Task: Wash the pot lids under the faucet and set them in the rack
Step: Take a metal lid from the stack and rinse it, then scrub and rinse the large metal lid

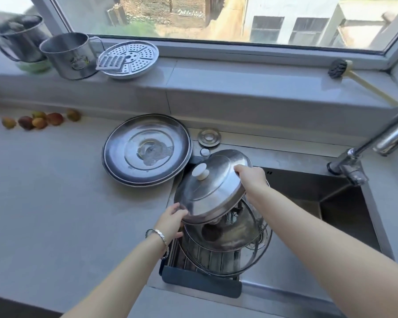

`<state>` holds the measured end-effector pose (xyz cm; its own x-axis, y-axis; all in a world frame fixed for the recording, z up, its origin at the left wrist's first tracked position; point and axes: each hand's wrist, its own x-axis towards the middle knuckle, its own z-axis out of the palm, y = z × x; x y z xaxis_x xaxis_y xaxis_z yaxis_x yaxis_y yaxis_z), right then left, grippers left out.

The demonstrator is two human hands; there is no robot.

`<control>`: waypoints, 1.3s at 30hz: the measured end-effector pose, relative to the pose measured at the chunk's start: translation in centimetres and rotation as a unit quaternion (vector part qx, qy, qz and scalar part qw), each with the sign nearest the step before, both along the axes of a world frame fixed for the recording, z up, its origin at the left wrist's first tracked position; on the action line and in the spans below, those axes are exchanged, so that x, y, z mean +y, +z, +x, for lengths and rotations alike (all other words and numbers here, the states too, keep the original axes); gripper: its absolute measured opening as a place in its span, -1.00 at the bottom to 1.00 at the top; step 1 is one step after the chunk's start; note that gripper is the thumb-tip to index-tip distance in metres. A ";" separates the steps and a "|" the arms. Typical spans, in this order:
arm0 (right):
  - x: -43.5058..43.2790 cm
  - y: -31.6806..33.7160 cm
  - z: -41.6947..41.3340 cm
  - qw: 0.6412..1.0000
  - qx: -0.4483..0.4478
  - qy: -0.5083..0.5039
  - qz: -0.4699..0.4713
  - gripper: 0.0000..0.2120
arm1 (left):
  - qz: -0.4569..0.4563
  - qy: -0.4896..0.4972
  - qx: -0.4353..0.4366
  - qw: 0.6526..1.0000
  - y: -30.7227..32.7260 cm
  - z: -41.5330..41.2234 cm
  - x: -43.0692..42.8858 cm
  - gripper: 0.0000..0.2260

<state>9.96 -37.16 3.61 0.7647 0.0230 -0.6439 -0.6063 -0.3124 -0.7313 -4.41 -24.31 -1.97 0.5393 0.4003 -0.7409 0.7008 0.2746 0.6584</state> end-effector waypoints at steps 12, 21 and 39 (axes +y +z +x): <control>0.6 -0.2 0.2 0.956 -0.056 0.159 -0.238 -0.42 | 0.029 0.095 -0.009 0.995 -2.7 2.5 4.5 -0.86; 0.5 1.6 -1.0 0.942 -0.171 0.223 -0.185 -0.48 | -0.217 0.436 -0.085 0.869 -5.8 6.9 11.2 -0.64; -10.6 4.0 1.6 0.988 -0.109 -0.011 0.110 -0.70 | -0.064 0.132 -0.227 0.963 9.3 2.2 3.0 -0.82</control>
